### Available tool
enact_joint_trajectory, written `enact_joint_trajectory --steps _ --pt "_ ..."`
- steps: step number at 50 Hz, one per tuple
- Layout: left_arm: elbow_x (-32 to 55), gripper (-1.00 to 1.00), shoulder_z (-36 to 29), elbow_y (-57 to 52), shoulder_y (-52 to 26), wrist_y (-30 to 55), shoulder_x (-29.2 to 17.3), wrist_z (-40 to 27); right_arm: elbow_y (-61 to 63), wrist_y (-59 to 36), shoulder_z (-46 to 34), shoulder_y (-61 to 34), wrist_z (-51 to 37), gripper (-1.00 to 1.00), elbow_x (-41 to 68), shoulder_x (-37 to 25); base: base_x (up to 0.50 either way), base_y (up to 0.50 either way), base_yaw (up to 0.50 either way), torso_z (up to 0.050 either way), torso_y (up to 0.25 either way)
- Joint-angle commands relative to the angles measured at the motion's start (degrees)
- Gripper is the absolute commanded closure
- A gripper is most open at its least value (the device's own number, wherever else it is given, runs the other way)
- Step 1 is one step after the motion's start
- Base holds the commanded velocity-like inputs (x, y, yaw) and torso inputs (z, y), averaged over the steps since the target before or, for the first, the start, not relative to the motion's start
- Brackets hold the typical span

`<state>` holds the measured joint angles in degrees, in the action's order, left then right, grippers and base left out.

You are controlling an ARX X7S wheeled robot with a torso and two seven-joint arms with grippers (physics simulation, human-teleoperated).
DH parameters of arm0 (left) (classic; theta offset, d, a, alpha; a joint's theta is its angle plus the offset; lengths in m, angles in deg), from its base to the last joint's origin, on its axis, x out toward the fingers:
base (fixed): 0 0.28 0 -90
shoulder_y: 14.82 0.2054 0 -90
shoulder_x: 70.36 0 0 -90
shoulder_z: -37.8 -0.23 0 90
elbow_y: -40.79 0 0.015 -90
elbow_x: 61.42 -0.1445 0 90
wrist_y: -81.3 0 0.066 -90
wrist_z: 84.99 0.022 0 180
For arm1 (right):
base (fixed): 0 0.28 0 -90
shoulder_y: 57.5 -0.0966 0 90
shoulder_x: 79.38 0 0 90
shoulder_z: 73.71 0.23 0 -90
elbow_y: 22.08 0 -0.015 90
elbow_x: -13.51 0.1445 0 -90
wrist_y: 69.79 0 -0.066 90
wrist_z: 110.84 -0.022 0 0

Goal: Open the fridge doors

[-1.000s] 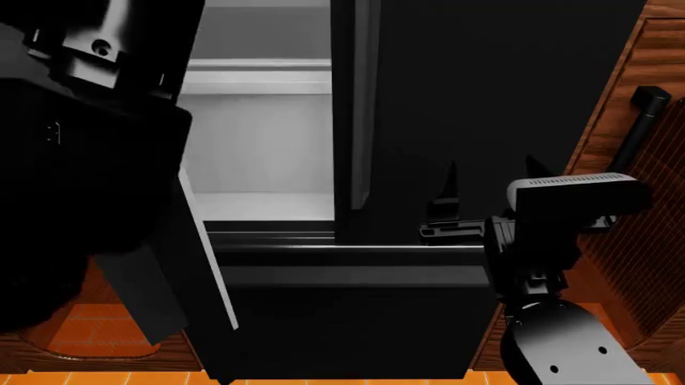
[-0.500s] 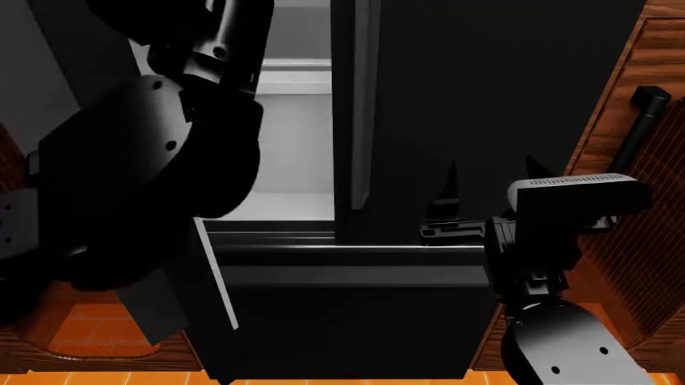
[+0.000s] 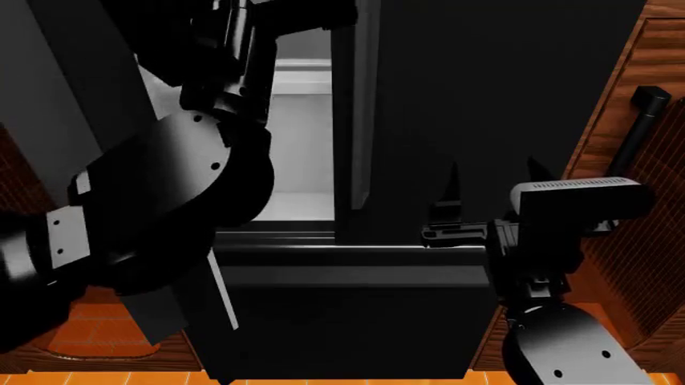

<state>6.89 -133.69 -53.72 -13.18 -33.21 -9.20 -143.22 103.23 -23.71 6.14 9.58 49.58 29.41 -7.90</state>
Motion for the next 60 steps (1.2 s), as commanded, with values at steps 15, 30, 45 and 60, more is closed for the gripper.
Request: enact_joint_trajectory --steps 15,30,45,60 --pt "1.71 -1.00 2.64 12.40 3.34 0.22 4.99 0.73 0.19 0.35 1.67 0.47 1.59 -1.00 0.36 0.78 0.00 0.00 0.00 0.000 0.000" --pt "-0.19 -1.00 2.97 14.01 5.45 -0.19 4.06 -4.28 0.58 0.53 1.99 0.78 1.22 -1.00 0.71 0.49 0.00 0.00 0.00 0.000 0.000" --pt "-2.80 -1.00 1.70 17.82 6.57 1.61 3.66 -7.02 0.59 1.14 2.04 1.29 1.00 -1.00 1.01 0.37 0.00 0.00 0.00 0.000 0.000" --pt "-6.25 -1.00 0.90 19.28 6.91 3.63 2.06 -13.29 0.54 1.41 2.31 1.23 0.91 -1.00 1.47 0.12 0.00 0.00 0.00 0.000 0.000"
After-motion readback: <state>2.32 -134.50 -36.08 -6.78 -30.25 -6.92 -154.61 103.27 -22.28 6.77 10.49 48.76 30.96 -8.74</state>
